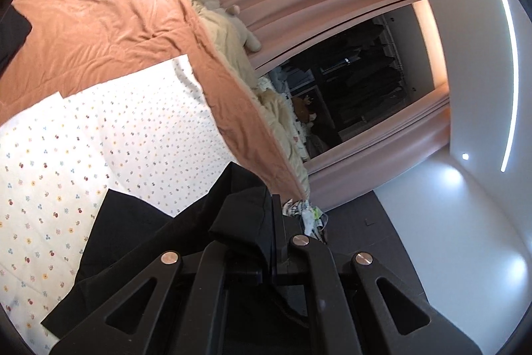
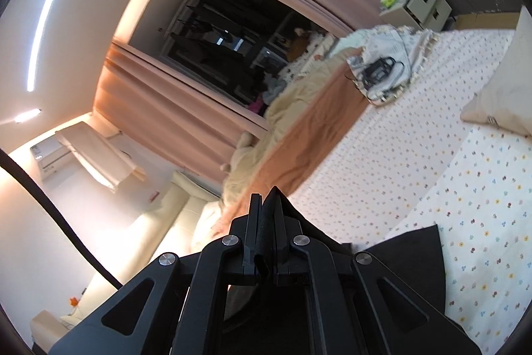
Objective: Fold large clothes
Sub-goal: 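Lift the hem with both tools and fold it over toward the collar, then lay the folded hem onto the jacket and open both tools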
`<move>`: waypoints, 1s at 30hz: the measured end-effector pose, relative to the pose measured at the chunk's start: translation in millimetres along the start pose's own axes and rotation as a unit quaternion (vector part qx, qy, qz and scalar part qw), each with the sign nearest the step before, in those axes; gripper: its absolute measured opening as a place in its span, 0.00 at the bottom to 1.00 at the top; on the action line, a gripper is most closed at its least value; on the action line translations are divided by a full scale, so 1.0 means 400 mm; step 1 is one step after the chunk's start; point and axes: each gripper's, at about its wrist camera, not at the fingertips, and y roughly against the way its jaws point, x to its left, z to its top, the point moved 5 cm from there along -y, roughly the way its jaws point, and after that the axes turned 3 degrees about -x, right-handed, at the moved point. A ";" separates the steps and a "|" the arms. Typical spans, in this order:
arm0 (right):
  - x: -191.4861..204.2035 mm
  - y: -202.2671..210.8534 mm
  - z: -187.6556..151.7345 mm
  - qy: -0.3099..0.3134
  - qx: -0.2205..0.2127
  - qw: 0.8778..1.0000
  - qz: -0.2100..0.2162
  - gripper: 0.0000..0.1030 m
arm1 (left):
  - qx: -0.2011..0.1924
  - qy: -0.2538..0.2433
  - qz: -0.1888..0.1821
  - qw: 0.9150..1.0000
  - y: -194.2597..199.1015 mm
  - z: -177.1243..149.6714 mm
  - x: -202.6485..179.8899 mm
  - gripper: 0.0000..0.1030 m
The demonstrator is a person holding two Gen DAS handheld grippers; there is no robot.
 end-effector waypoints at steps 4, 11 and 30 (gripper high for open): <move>-0.041 -0.036 -0.025 -0.016 0.012 1.000 -0.022 0.01 | 0.017 0.015 0.019 1.000 -0.070 -0.019 0.073 0.04; -0.085 -0.077 -0.065 -0.044 0.030 0.998 -0.047 0.02 | 0.043 0.037 0.059 0.997 -0.173 -0.049 0.192 0.04; 0.005 -0.068 -0.110 -0.006 0.046 0.995 -0.092 0.98 | 0.067 0.122 0.064 0.988 -0.244 -0.079 0.248 1.00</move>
